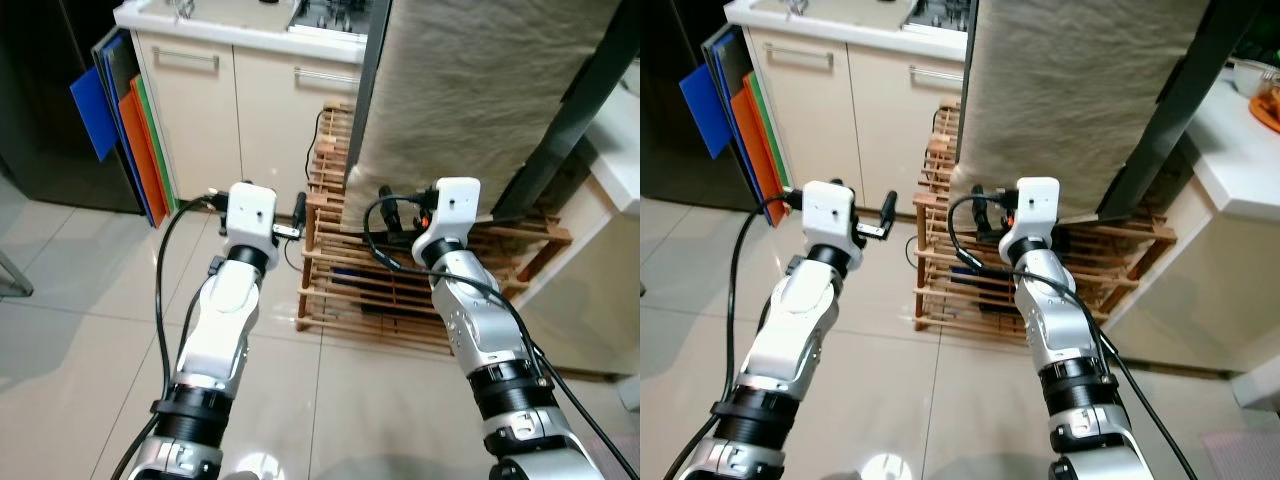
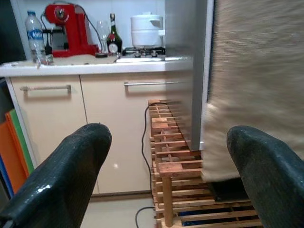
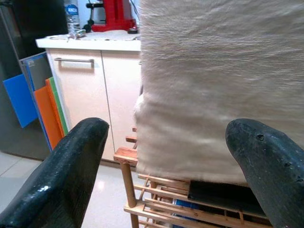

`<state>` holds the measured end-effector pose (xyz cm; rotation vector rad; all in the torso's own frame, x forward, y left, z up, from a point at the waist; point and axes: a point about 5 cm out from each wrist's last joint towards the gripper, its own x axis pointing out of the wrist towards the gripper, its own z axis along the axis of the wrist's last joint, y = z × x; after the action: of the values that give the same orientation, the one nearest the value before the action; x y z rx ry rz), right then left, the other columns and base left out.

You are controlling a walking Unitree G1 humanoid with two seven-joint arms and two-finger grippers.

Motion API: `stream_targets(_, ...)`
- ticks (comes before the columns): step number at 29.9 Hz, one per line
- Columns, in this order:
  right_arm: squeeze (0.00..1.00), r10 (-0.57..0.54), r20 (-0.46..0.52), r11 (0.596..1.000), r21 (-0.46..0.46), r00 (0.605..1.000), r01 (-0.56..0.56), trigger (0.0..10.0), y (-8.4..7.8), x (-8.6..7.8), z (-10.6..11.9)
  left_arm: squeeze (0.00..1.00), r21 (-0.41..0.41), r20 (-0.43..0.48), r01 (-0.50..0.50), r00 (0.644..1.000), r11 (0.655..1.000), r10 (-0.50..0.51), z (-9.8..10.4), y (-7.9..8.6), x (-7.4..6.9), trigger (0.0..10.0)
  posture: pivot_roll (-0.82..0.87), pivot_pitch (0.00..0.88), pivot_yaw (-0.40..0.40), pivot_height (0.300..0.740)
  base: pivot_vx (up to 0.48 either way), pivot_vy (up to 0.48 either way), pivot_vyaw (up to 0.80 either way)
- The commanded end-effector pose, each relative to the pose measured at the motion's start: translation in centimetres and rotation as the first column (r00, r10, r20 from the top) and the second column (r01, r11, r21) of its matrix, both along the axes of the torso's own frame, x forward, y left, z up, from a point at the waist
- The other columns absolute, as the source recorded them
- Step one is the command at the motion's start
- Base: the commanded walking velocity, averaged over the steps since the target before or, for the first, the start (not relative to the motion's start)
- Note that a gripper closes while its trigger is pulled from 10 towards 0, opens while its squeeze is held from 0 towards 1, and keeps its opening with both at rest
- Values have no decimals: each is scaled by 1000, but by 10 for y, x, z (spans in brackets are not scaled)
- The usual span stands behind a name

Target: Restocking fridge

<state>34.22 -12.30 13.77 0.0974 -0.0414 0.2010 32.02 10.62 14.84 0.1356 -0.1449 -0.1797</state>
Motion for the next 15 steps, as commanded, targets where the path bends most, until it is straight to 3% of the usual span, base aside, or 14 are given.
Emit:
stream_targets(1, 0, -8, 10, 1000, -25, 1000, 8, 10000, -4, -1, 1, 0, 8, 6, -3, 1000, 1000, 3, 2, -1, -1, 10000, 23, 0, -84, 740, 0, 0, 0)
stream_targets(8, 0, 1, 37, 999, -38, 999, 1, 10000, -3, -10, 1, 0, 37, 10, 36, 999, 999, -36, -1, -4, -4, 10000, 23, 0, -81, 740, 0, 0, 0)
stream_targets(10, 0, 23, 53, 998, -53, 998, -20, 10000, 1, -14, 1, 0, 55, 17, 48, 999, 997, -49, -1, -5, -4, 10000, 19, 0, -79, 740, 0, 431, 0)
stream_targets(15, 0, 51, 49, 997, -56, 998, -48, 10000, 6, -17, 0, 0, 49, 17, 52, 998, 997, -53, 0, -5, -2, 10000, 16, 0, -77, 740, 306, 368, 0)
